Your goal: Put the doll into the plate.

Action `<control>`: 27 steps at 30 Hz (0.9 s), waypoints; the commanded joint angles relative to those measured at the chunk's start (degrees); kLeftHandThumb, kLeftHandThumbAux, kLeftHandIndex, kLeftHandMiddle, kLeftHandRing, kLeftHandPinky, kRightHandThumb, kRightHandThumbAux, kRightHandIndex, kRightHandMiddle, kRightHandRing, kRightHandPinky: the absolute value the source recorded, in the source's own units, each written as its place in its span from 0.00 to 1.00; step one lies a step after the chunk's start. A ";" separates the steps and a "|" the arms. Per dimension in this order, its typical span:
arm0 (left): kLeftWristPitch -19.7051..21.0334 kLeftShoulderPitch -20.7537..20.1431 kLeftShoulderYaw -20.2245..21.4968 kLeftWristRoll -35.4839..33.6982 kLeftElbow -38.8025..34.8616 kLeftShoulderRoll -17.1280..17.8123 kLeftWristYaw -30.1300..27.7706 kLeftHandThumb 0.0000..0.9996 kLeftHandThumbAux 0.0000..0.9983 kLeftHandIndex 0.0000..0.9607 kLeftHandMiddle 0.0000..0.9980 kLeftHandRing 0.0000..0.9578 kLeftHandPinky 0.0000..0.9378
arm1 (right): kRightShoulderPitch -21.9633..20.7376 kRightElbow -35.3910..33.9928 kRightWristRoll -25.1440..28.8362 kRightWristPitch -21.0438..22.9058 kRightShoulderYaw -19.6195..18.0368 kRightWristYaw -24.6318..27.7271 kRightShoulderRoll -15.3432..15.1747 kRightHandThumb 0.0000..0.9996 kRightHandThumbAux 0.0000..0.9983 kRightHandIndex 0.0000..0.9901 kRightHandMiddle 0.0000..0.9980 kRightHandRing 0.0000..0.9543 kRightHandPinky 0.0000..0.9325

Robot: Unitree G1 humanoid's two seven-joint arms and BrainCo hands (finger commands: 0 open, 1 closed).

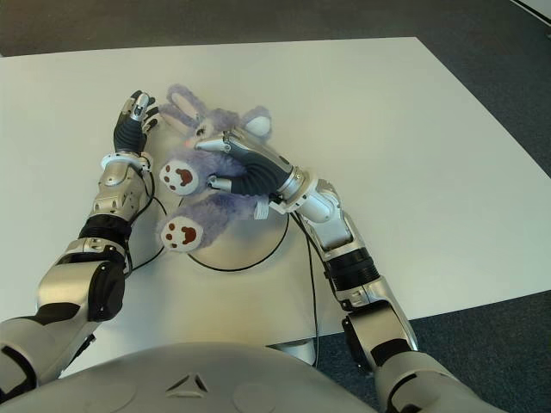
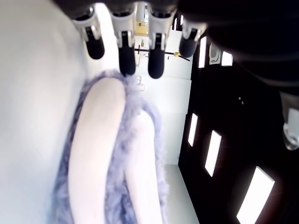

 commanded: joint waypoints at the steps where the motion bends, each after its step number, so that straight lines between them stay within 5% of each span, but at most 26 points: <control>1: 1.29 1.62 -0.01 0.07 1.23 0.24 -0.43 0.00 0.41 0.00 0.16 0.14 0.04 | 1.62 1.53 -0.44 -0.53 0.65 0.32 0.04 0.68 0.72 0.43 0.67 0.70 0.69; 18: 1.63 1.82 -0.08 0.17 0.75 0.27 -0.16 0.00 0.41 0.00 0.17 0.16 0.08 | 2.17 2.24 -0.13 -1.82 1.01 0.75 0.06 0.68 0.72 0.43 0.67 0.70 0.70; 27: 1.63 1.84 -0.04 0.09 0.73 0.31 -0.36 0.00 0.41 0.00 0.17 0.16 0.05 | 3.24 1.37 0.67 -0.40 1.19 1.29 0.22 0.68 0.72 0.42 0.61 0.62 0.57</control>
